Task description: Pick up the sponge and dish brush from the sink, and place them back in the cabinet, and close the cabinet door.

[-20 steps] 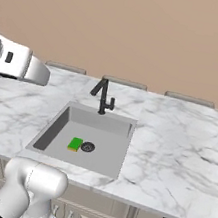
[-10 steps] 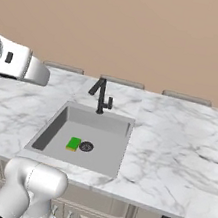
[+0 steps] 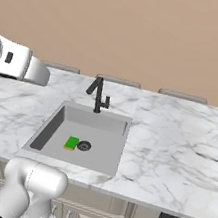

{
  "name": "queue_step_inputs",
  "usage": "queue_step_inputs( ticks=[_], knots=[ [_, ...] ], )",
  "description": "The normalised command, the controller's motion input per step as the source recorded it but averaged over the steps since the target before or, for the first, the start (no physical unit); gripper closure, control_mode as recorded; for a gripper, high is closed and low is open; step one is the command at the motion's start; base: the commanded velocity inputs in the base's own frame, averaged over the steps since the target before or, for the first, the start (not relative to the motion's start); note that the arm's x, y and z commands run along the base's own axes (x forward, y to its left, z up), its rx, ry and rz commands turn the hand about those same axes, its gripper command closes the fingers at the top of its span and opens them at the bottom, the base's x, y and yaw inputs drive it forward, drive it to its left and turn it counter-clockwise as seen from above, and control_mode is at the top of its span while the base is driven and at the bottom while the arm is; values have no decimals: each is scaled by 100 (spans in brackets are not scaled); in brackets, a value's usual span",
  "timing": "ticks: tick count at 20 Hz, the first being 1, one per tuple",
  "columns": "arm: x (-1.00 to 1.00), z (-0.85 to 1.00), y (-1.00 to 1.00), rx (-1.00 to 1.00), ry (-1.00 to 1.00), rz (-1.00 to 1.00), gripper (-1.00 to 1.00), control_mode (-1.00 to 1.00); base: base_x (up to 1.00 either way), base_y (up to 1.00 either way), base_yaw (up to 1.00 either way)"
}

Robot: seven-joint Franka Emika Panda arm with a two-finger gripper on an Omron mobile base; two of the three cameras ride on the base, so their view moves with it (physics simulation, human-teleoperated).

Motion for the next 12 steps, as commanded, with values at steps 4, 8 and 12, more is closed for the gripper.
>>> queue_step_inputs(
  ticks=[4, 8, 12],
  knots=[
    [0, 0, 0, 0, 0, 0, -100, 100, 1, 0, 0],
    [0, 0, 0, 0, 0, 0, -100, 100, 3, 0, 0],
    [4, 0, 0, 0, 3, 0, -100, -100, 1, 0, 0]
  ],
)
